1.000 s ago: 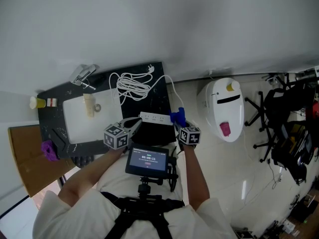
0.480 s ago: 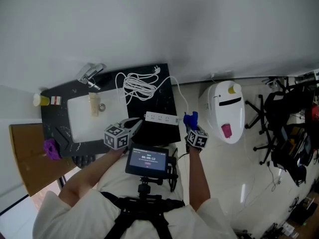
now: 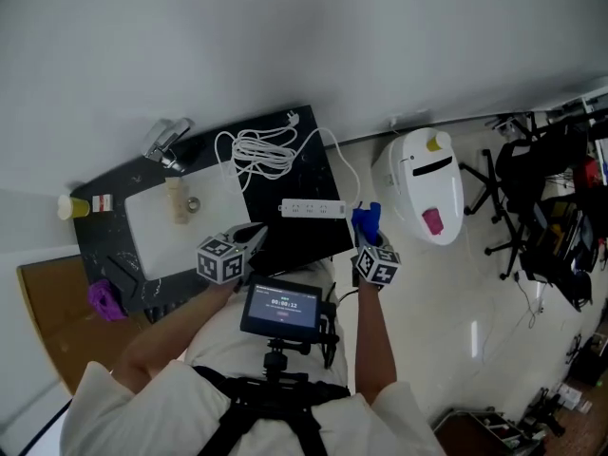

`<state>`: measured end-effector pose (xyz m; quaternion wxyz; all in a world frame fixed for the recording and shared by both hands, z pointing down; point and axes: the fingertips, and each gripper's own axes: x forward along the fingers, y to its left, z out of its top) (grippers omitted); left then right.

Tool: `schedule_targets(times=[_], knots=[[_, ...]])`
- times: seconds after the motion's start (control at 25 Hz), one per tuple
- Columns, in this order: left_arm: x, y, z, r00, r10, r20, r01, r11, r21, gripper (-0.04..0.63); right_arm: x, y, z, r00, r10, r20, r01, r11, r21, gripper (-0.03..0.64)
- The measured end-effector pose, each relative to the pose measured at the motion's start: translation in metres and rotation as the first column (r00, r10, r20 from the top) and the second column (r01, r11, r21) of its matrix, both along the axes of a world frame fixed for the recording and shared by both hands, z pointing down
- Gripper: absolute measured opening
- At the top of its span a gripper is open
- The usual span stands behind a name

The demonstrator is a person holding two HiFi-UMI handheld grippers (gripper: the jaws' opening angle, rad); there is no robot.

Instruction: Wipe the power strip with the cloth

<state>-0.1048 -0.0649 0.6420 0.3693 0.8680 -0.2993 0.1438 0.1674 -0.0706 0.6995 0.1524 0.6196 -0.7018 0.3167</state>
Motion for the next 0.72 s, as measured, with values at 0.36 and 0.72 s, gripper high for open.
schedule_targets(times=[0.36,0.72], knots=[[0.028,0.024,-0.006,0.998,0.048,-0.037,-0.048,0.999,0.016,0.005,-0.014,0.043,-0.058,0.992,0.017,0.124,-0.037,0.986,0.161,0.089],[0.078,0.067,-0.039,0.999,-0.048,-0.027,0.050,0.995,0.084,0.005,0.038,0.105,-0.119,0.985,-0.073,0.157,0.025,0.958,0.285,0.089]])
